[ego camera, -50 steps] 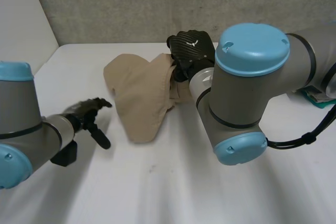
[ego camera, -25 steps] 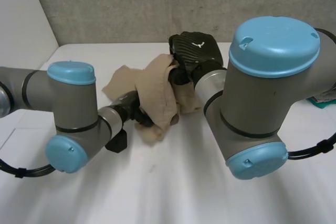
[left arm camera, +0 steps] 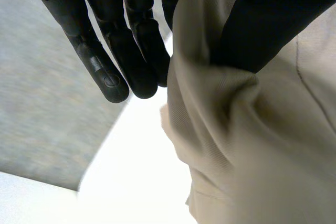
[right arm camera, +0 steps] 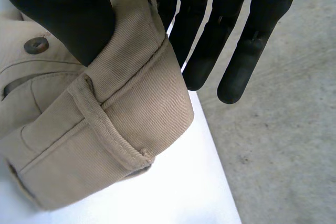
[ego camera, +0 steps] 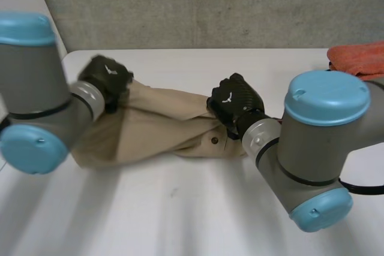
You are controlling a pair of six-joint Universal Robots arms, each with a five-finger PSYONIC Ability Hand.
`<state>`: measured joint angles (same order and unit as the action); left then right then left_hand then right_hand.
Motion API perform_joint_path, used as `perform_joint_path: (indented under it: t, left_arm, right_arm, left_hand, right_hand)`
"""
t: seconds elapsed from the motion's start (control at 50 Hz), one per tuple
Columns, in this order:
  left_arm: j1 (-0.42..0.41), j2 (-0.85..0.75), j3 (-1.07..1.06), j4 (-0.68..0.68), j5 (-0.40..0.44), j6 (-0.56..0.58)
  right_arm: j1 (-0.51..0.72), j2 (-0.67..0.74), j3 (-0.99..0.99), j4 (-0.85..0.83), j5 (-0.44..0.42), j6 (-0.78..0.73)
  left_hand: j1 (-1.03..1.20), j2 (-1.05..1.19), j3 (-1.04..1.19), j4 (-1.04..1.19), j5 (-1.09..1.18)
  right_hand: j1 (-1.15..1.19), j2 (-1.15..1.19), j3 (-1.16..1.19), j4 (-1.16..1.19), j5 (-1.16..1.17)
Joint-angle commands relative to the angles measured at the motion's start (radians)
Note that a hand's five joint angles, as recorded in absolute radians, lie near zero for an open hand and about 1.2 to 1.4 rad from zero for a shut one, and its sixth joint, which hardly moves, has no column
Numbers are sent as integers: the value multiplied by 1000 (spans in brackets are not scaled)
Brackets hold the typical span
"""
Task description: Fold the laundry.
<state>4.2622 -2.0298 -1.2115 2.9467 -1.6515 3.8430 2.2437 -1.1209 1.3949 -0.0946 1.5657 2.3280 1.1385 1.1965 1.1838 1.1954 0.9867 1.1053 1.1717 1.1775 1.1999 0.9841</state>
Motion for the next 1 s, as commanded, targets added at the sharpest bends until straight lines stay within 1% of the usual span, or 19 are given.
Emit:
perform_joint_path:
  t: [0.02,0.12,0.14,0.18,0.2,0.22,0.3,0.36,0.46,0.58,0.68,0.74,0.76,0.8,0.82,0.84,0.9,0.96,1.0]
  left_arm:
    - [-7,-167,170,40,-8,0]
    - [28,-167,375,251,82,-7]
    - [40,-150,432,356,123,-17]
    - [53,-129,481,467,153,-40]
    - [56,-119,498,529,157,-62]
    - [62,-104,519,610,148,-109]
    - [64,-87,529,709,115,-242]
    - [59,-84,501,675,107,-293]
    - [62,-60,342,553,116,-359]
    - [59,-41,109,488,113,-356]
    - [36,-59,-107,445,122,-349]
    - [30,-84,-169,428,128,-343]
    - [28,-93,-189,411,133,-335]
    - [25,-95,-201,390,136,-323]
    - [24,-92,-203,374,137,-316]
    - [22,-80,-203,347,136,-303]
    - [18,-35,-201,298,139,-281]
    - [22,34,-207,278,137,-272]
    - [25,75,-215,270,136,-270]
  right_arm:
    - [10,119,-135,-37,11,24]
    - [-6,211,-388,-187,69,48]
    - [-13,228,-471,-273,111,69]
    - [-22,236,-531,-364,154,103]
    - [-26,234,-550,-413,175,122]
    - [-33,231,-577,-522,206,160]
    - [-33,214,-562,-707,214,220]
    - [-27,202,-521,-725,197,217]
    - [-21,174,-384,-634,157,209]
    - [-33,147,-216,-504,131,229]
    - [-41,162,-56,-348,67,234]
    - [-39,177,-13,-268,39,229]
    - [-38,190,4,-216,28,226]
    - [-39,194,7,-168,25,226]
    - [-41,194,7,-145,28,229]
    - [-44,193,3,-105,34,232]
    - [-56,168,-5,-50,54,260]
    - [-67,113,-1,-19,60,309]
    - [-75,81,7,-2,60,335]
  left_hand:
    - [258,200,213,201,235]
    - [258,200,213,201,235]
    - [258,200,213,201,235]
    - [258,200,213,201,235]
    - [258,200,213,201,235]
    - [258,200,213,201,235]
    - [258,200,213,201,235]
    - [258,200,213,201,235]
    - [258,200,213,201,235]
    - [258,200,213,201,235]
    - [258,200,213,201,235]
    - [238,180,192,181,215]
    - [115,57,70,59,93]
    - [-131,-189,-176,-188,-154]
    - [-301,-359,-346,-358,-324]
    - [-556,-614,-601,-612,-578]
    - [-827,-885,-872,-884,-850]
    - [-964,-1022,-1009,-1021,-987]
    - [-964,-1022,-1009,-1021,-987]
  right_hand:
    - [291,225,219,196,238]
    - [291,225,219,196,238]
    - [291,225,219,196,238]
    - [291,225,219,196,238]
    - [291,225,219,196,238]
    - [291,225,219,196,238]
    - [291,225,219,196,238]
    - [291,225,219,196,238]
    - [291,225,219,196,238]
    - [291,225,219,196,238]
    - [291,225,219,196,238]
    - [247,181,175,152,194]
    - [40,-26,-32,-54,-13]
    - [-204,-271,-277,-299,-258]
    - [-313,-380,-385,-408,-366]
    - [-465,-532,-538,-560,-519]
    - [-674,-741,-747,-769,-728]
    - [-815,-882,-888,-910,-869]
    - [-863,-929,-935,-958,-916]
